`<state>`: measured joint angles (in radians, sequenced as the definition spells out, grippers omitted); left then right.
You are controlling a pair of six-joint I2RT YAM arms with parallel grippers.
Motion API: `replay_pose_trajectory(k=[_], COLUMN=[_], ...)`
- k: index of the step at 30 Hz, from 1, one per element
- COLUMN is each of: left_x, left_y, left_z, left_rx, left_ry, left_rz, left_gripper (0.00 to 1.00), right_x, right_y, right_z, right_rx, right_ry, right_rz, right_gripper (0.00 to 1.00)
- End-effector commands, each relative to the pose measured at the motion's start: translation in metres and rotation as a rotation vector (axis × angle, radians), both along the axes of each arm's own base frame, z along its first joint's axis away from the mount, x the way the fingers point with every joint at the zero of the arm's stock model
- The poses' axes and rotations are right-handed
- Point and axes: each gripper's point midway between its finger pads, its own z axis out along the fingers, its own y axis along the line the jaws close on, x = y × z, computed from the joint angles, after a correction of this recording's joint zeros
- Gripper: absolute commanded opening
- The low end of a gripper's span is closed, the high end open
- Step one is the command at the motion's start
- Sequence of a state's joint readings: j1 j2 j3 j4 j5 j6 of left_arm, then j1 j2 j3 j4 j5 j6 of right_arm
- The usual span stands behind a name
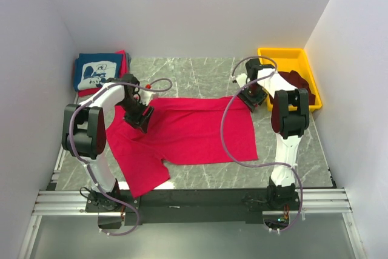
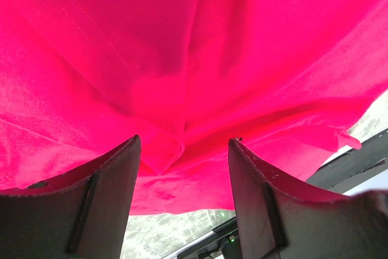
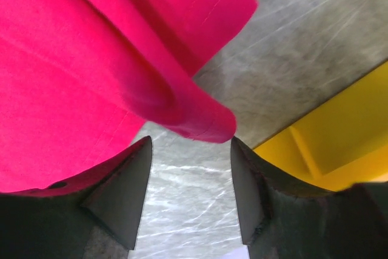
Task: Fold and stack the t-shirts
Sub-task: Fold the tshirt
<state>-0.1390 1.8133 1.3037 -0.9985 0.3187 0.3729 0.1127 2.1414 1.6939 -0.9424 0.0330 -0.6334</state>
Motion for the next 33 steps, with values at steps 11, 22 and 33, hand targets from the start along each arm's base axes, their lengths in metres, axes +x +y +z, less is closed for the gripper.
replay_pose_trajectory(k=[11,22,33], left_x=[0.016,0.019,-0.004], left_y=[0.003,-0.003,0.015], left_z=[0.003,0.002,-0.017], left_rx=[0.03,0.039,0.175], left_ry=[-0.044,-0.062,-0.025], left_rz=[0.047,0.039,0.018], left_gripper=[0.65,0.66,0.61], right_x=[0.03,0.028,0.032], right_y=[-0.009,-0.005,0.009], right_z=[0.004,0.021,0.046], right_rx=[-0.011,0.028,0.101], right_ry=[-0.085,-0.083,-0.121], right_rz=[0.018,0.029,0.028], right_gripper=[0.27,0.0,0.0])
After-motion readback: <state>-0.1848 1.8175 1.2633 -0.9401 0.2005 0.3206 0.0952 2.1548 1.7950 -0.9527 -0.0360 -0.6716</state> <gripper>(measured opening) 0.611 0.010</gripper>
